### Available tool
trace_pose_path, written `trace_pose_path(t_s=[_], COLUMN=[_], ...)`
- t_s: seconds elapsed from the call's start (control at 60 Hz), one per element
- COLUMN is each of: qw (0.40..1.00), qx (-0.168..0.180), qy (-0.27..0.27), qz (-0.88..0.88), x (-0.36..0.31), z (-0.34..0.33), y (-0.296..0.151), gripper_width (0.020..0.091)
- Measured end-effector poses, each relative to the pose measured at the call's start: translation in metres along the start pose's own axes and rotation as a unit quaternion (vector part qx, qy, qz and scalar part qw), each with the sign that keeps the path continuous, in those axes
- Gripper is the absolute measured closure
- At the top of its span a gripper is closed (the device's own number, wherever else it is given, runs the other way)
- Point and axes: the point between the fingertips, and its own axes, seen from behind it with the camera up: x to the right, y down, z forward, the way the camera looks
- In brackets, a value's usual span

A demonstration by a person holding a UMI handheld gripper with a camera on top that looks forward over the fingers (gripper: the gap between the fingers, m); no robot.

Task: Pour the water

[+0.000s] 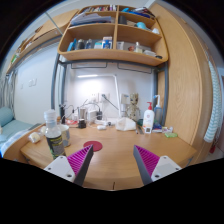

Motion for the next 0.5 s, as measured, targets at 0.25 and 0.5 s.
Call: trace_pose_path(t_s=[0.25,0.5], qw=[0.996,0.991], qx=[0.001,0.012], qy=[-0.092,-0.132], qz=[-0.008,0.000], x=[-0.101,-0.176], z=[-0.024,-0.005], y=[0.037,0.025], gripper_width=[0.0271,0.0253])
